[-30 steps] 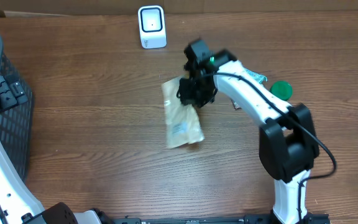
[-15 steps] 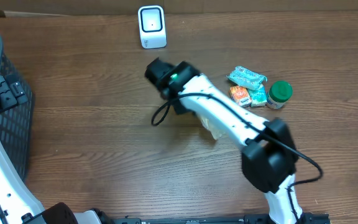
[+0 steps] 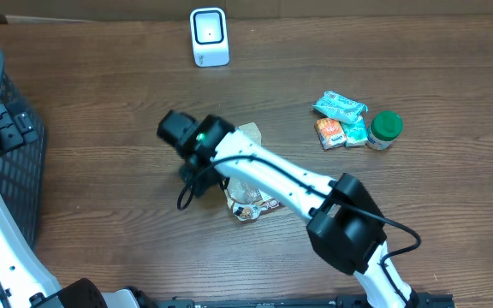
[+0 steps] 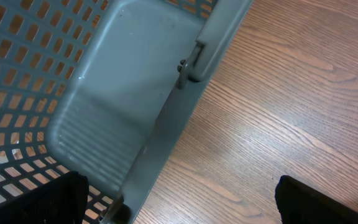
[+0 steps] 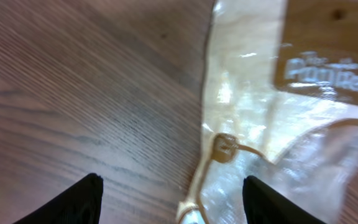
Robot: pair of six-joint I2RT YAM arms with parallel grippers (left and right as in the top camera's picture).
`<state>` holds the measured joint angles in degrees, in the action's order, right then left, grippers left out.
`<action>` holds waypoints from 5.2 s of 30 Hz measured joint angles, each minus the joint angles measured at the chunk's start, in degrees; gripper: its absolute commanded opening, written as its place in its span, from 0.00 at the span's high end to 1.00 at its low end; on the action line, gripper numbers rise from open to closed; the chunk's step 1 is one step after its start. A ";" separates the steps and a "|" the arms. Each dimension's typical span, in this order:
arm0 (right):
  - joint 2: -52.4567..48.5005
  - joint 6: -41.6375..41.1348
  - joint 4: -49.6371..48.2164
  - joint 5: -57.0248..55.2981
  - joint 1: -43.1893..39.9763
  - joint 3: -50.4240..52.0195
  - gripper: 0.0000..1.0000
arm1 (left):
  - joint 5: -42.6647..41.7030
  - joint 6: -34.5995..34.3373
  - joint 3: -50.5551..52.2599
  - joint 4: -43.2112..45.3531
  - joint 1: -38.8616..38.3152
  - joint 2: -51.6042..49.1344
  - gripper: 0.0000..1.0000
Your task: Scan the item barcode
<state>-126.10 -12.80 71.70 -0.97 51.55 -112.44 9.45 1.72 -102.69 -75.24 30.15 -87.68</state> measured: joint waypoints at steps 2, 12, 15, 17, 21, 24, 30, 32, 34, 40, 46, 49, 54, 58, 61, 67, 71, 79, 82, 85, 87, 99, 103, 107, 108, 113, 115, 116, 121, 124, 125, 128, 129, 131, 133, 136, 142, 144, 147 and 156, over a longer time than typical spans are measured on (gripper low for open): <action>0.00 0.44 2.32 1.25 -2.75 -2.67 0.26 | 0.00 0.00 0.00 0.00 0.00 0.00 0.01; 0.00 3.39 9.01 10.25 -24.15 -5.18 0.28 | 0.00 0.00 0.00 0.00 0.00 0.02 0.01; 0.00 4.42 8.90 13.46 -28.76 -2.99 0.43 | 0.02 0.02 0.00 0.02 0.00 0.02 0.00; 0.00 4.35 8.52 14.67 -30.32 0.11 0.48 | 0.00 0.00 0.00 0.00 0.00 0.02 0.01; -0.02 4.61 6.16 15.13 -30.49 7.06 0.57 | 0.00 0.00 0.00 0.00 0.00 0.02 0.00; -0.04 3.69 4.24 14.64 -29.94 11.43 0.60 | 0.02 0.00 0.00 0.00 0.00 0.02 0.01; -0.09 0.35 3.96 10.49 -27.32 14.75 0.59 | 0.00 0.00 0.00 0.00 0.00 0.02 0.01; -0.09 -0.96 4.46 8.79 -26.01 14.75 0.58 | 0.00 0.00 0.00 0.02 0.00 0.02 0.00; -0.09 -2.10 5.01 7.32 -24.65 14.75 0.55 | 0.00 0.00 0.00 0.02 0.00 0.00 0.00; -0.09 -6.10 6.97 2.45 -20.70 14.75 0.53 | 0.00 0.00 0.00 0.00 0.00 0.02 0.00; -0.09 -8.61 6.62 2.84 -17.00 14.75 0.54 | 0.00 0.00 0.00 0.00 0.00 0.02 0.00; -0.09 -9.07 4.61 4.55 -14.29 14.75 0.50 | 0.00 0.00 0.00 0.02 0.00 0.02 0.00; -0.09 -9.38 -2.36 8.83 -9.35 14.86 0.44 | 0.00 0.00 0.00 0.00 0.00 0.02 0.01; -0.09 -8.98 -12.22 13.66 -8.31 14.97 0.39 | 0.00 0.02 0.00 0.02 0.00 0.00 0.00; -0.09 -8.52 -20.76 15.98 -8.55 14.97 0.34 | 0.02 0.00 0.00 0.02 0.00 0.02 0.00; -0.09 -8.02 -29.14 17.81 -9.97 14.45 0.35 | 0.00 0.00 0.00 0.02 0.00 0.02 0.01; -0.11 -5.35 -24.46 17.81 -12.00 9.94 0.33 | 0.00 0.00 0.00 0.00 0.00 0.00 0.00; -0.90 -2.38 -34.03 8.98 -16.04 4.76 0.32 | 0.02 0.00 0.00 0.00 0.00 0.02 0.00; -3.50 -1.53 -39.76 7.34 -16.55 4.76 0.32 | 0.00 0.00 0.00 0.02 0.00 0.02 0.00; -6.54 -1.05 -41.05 6.71 -16.26 4.83 0.32 | 0.00 0.02 0.00 0.02 0.00 0.02 0.00; -8.02 -0.90 -41.00 6.54 -15.91 5.16 0.33 | 0.00 0.00 0.00 0.00 0.00 0.00 0.00; -8.61 -1.62 -21.07 5.03 -15.41 4.42 0.40 | 0.02 0.00 0.00 0.00 0.00 0.02 0.00; -8.15 -5.11 -9.35 5.68 -15.41 3.91 0.37 | 0.00 0.00 0.00 0.02 0.00 0.02 0.00; -8.17 -6.69 0.55 10.97 -15.39 3.76 0.32 | 0.00 0.00 0.00 0.02 0.00 0.02 0.01; -8.22 -6.40 3.50 12.52 -15.34 3.61 0.32 | 0.02 0.00 0.00 0.02 0.00 0.02 0.00; -8.90 -1.79 17.57 15.87 -15.41 -6.29 0.30 | 0.00 0.02 0.00 0.00 0.00 0.02 0.01; -8.92 -0.24 22.32 14.97 -15.91 -13.35 0.31 | 0.00 0.00 0.00 0.00 0.00 0.00 0.00; -8.92 0.31 24.04 14.14 -16.35 -16.76 0.30 | 0.00 0.00 0.00 0.02 0.00 0.02 0.00; -7.28 2.25 25.11 11.10 -20.63 -24.11 0.30 | 0.00 0.00 0.00 0.00 0.00 0.02 0.00; -6.49 2.78 25.38 10.23 -23.08 -24.11 0.32 | 0.00 0.00 0.00 0.00 0.00 0.00 0.01; -6.34 2.86 25.40 9.92 -23.58 -24.11 0.32 | 0.00 0.00 0.00 0.02 0.00 0.00 0.00; -5.40 3.15 25.42 9.49 -24.17 -24.09 0.32 | 0.00 0.00 0.00 0.02 0.00 0.02 0.00; -4.90 3.23 25.38 9.51 -24.17 -24.06 0.32 | 0.00 0.00 0.00 0.02 0.00 0.02 0.00; -3.10 3.43 25.42 9.51 -24.13 -24.04 0.31 | 0.00 0.02 0.00 0.02 0.00 0.02 0.01; -0.39 3.61 25.40 9.51 -24.13 -24.04 0.30 | 0.00 0.00 0.00 0.02 0.00 0.02 0.01; 5.11 3.67 25.38 8.90 -24.13 -24.04 0.27 | 0.00 0.00 0.00 0.02 0.00 0.00 0.01; 16.50 3.82 25.44 6.91 -24.81 -24.06 0.25 | 0.00 0.02 0.00 0.02 0.00 0.02 0.00; 19.04 3.82 25.44 6.47 -25.92 -24.11 0.25 | 0.13 0.37 0.00 0.07 0.00 0.02 0.00; 20.79 3.85 25.42 6.32 -27.93 -24.11 0.25 | 1.62 2.38 0.00 0.17 0.00 0.02 0.00; 22.51 3.82 25.46 6.14 -32.83 -24.11 0.16 | 3.28 4.55 0.00 0.24 0.00 0.02 0.01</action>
<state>-103.59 -8.97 97.17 5.17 18.72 -136.55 12.73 6.26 -102.69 -75.00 30.15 -87.66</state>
